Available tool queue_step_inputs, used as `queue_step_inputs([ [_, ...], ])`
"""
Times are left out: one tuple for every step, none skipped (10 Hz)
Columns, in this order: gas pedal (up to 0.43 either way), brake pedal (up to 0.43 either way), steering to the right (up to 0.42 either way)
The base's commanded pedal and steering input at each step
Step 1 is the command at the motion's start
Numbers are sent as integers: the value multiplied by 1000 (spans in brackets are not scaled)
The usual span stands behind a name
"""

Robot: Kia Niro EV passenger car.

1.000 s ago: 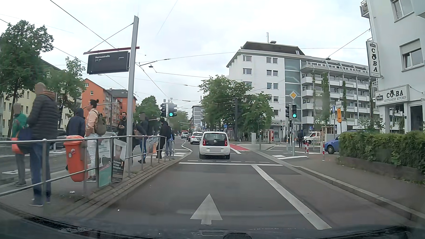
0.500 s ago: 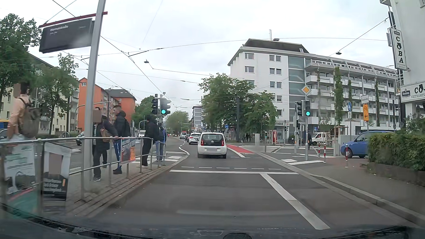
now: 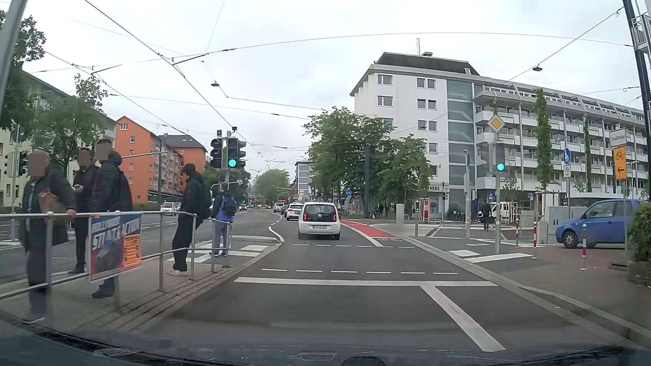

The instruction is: Follow the waypoints while adhering to traffic rules and regulations

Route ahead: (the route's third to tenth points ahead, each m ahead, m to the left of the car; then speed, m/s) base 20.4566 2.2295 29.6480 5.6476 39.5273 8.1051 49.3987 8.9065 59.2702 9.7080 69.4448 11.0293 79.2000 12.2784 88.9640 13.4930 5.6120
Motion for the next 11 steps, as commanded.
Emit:
queue_step_inputs([
  [138, 0, -7],
  [138, 0, -9],
  [138, 0, -10],
  [138, 0, -10],
  [138, 0, -11],
  [138, 0, -13],
  [138, 0, -14],
  [138, 0, -14],
  [138, 0, -14],
  [138, 0, -16],
  [138, 0, -19],
])
